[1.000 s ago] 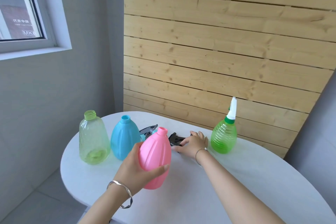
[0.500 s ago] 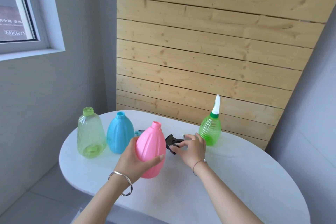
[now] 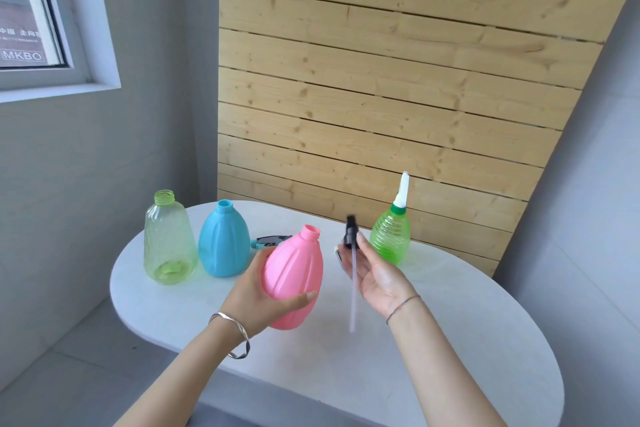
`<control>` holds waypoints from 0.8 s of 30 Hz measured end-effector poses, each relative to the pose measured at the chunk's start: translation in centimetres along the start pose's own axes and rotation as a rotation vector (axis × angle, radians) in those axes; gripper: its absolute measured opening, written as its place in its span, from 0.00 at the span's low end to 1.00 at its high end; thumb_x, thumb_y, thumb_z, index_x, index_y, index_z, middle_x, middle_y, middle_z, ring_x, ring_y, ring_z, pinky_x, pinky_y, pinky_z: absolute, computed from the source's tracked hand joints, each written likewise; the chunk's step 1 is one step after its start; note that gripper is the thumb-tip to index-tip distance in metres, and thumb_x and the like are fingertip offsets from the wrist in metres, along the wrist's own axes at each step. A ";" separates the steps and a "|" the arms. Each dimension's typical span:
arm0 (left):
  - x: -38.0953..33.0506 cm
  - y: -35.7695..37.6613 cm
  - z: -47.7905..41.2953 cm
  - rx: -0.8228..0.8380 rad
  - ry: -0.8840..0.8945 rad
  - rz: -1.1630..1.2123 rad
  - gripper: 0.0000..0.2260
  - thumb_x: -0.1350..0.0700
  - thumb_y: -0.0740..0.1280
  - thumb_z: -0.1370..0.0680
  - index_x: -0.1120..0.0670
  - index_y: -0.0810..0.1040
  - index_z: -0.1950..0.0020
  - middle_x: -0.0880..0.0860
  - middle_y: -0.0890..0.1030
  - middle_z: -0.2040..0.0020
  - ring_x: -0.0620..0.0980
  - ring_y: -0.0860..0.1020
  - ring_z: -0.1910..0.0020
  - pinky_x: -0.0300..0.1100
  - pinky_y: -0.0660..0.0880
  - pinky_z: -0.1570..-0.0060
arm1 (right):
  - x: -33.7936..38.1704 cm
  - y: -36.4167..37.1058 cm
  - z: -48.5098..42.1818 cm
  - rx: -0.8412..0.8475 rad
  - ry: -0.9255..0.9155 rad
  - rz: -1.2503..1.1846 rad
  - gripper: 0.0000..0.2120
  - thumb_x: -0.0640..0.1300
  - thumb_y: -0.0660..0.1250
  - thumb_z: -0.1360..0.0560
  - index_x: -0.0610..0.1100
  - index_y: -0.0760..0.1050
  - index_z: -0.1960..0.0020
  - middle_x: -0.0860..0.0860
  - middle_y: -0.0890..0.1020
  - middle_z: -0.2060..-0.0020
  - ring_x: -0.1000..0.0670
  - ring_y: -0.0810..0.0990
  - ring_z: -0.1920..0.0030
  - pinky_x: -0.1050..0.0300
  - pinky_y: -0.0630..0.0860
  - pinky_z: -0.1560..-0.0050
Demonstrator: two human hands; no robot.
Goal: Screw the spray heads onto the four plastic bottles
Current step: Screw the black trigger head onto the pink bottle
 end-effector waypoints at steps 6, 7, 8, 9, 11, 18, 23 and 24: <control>0.2 1.0 0.1 0.079 0.002 -0.037 0.33 0.35 0.75 0.49 0.32 0.64 0.48 0.37 0.75 0.50 0.36 0.76 0.53 0.31 0.73 0.64 | 4.5 0.4 0.9 0.031 -0.248 -0.167 0.05 0.37 0.63 0.22 0.42 0.77 0.54 0.51 0.85 0.62 0.56 0.86 0.61 0.63 0.81 0.53; 0.3 1.0 0.1 0.079 -0.002 -0.042 0.34 0.35 0.75 0.49 0.32 0.64 0.47 0.37 0.75 0.50 0.37 0.76 0.53 0.31 0.73 0.64 | 5.2 0.4 1.1 0.033 -0.289 -0.181 0.05 0.37 0.63 0.22 0.42 0.77 0.53 0.51 0.85 0.59 0.56 0.86 0.60 0.64 0.81 0.52; 0.4 1.0 0.0 0.076 -0.005 -0.042 0.35 0.35 0.75 0.49 0.33 0.63 0.46 0.37 0.75 0.50 0.37 0.76 0.53 0.31 0.73 0.63 | 5.9 0.3 1.3 0.032 -0.330 -0.189 0.05 0.38 0.62 0.22 0.42 0.77 0.53 0.51 0.84 0.57 0.57 0.86 0.58 0.63 0.81 0.51; 0.4 1.0 0.0 0.071 -0.007 -0.038 0.34 0.35 0.75 0.49 0.32 0.64 0.47 0.37 0.75 0.50 0.37 0.76 0.53 0.31 0.73 0.63 | 6.6 0.2 1.5 0.029 -0.367 -0.190 0.05 0.39 0.62 0.22 0.43 0.77 0.52 0.51 0.84 0.56 0.57 0.86 0.57 0.63 0.81 0.50; 0.5 0.8 -0.1 0.062 -0.009 -0.025 0.33 0.35 0.75 0.49 0.31 0.64 0.49 0.37 0.75 0.50 0.36 0.75 0.52 0.31 0.73 0.63 | 7.7 -0.2 1.8 0.021 -0.432 -0.180 0.05 0.40 0.62 0.22 0.43 0.77 0.51 0.53 0.84 0.55 0.57 0.85 0.53 0.61 0.78 0.47; -0.3 1.1 0.1 0.066 0.056 -0.074 0.33 0.35 0.74 0.48 0.29 0.63 0.49 0.35 0.73 0.49 0.33 0.74 0.52 0.29 0.72 0.62 | 6.5 1.7 2.3 0.092 -0.481 0.098 0.06 0.38 0.63 0.22 0.44 0.77 0.50 0.50 0.80 0.53 0.52 0.80 0.48 0.64 0.77 0.44; -1.4 0.6 0.2 0.034 0.092 0.013 0.32 0.36 0.76 0.47 0.29 0.66 0.47 0.36 0.76 0.50 0.26 0.74 0.53 0.25 0.74 0.66 | 2.1 4.7 2.3 0.242 -0.374 0.364 0.11 0.40 0.68 0.27 0.43 0.80 0.45 0.52 0.85 0.53 0.56 0.81 0.50 0.61 0.72 0.40; -1.5 0.5 0.2 0.034 0.094 0.026 0.33 0.36 0.76 0.47 0.30 0.66 0.46 0.36 0.76 0.50 0.26 0.74 0.53 0.25 0.74 0.66 | 1.6 5.0 2.4 0.274 -0.354 0.343 0.15 0.41 0.69 0.28 0.40 0.79 0.43 0.49 0.85 0.51 0.54 0.81 0.48 0.60 0.73 0.37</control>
Point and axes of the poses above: each hand's wrist, its own z-axis away from the middle knuckle, its own y-axis out of the palm, x = y × z, the point moved 8 cm from there along -z, towards the middle knuckle
